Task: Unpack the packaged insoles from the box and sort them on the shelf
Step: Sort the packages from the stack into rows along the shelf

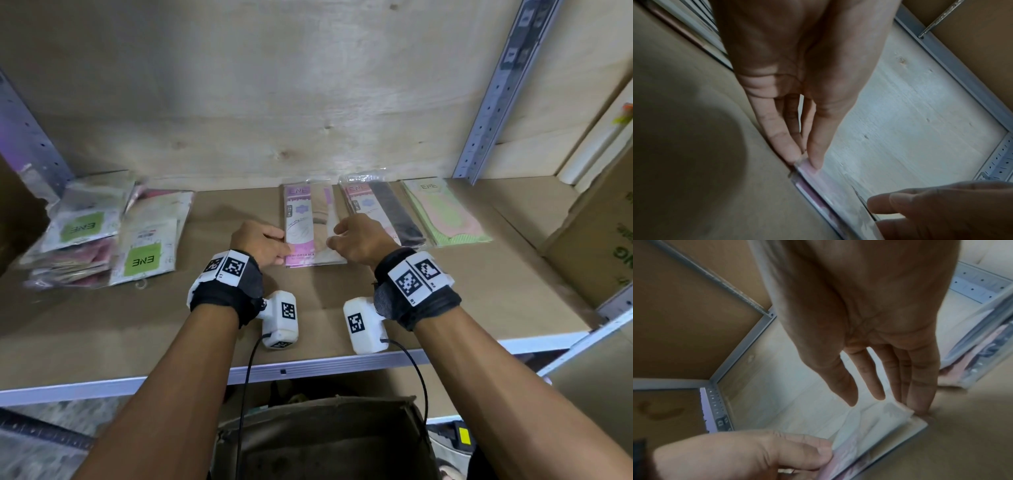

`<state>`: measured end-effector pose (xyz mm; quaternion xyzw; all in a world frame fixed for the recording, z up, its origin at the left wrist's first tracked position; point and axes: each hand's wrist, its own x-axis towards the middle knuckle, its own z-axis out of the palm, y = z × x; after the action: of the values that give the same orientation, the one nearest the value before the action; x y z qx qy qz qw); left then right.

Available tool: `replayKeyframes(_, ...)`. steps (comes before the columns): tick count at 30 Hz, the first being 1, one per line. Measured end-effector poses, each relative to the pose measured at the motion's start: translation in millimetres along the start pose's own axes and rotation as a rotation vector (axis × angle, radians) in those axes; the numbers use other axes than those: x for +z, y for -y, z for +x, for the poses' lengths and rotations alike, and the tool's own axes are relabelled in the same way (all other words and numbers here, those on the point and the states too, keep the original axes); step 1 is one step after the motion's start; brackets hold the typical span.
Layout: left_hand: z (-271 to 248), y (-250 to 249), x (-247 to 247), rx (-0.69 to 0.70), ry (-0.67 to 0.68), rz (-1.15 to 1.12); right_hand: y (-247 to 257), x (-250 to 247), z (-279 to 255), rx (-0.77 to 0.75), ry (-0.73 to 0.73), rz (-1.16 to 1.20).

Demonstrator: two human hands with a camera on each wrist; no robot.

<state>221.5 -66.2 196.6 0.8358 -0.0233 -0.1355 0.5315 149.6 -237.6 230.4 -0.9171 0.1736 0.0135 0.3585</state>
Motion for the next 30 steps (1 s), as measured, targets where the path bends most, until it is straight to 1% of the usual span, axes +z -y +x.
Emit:
replayKeyframes(10,2.8,1.6,1.4,-0.003,0.017,0.000,2.5,3.8,-4.3,-0.027,0.008,-0.090)
replayKeyframes(15,3.6,1.7,2.4,-0.014,0.019,-0.015,3.5,3.3,-5.4,-0.080,0.016,-0.142)
replayKeyframes(20,3.3,2.1,-7.8,-0.013,-0.038,-0.048,2.4,-0.7,-6.3,-0.123,-0.015,-0.151)
replayKeyframes(22,2.3,4.8,-19.0,-0.003,-0.087,-0.057,2.2,-4.4,-8.5,-0.172,-0.048,-0.113)
replayKeyframes(24,-0.3,7.7,-32.4,0.020,-0.141,-0.066,3.7,-7.4,-12.6,-0.221,-0.048,-0.020)
replayKeyframes(26,-4.8,10.9,-47.0,0.039,-0.172,-0.059,7.3,-6.6,-18.4,-0.254,0.003,0.144)
replayKeyframes(28,-11.4,14.8,-64.6,0.042,-0.199,-0.050,15.5,-0.8,-26.2,-0.279,0.086,0.302)
replayKeyframes(30,-17.7,20.8,-85.5,0.041,-0.240,-0.050,27.2,9.6,-31.6,-0.269,0.159,0.385)
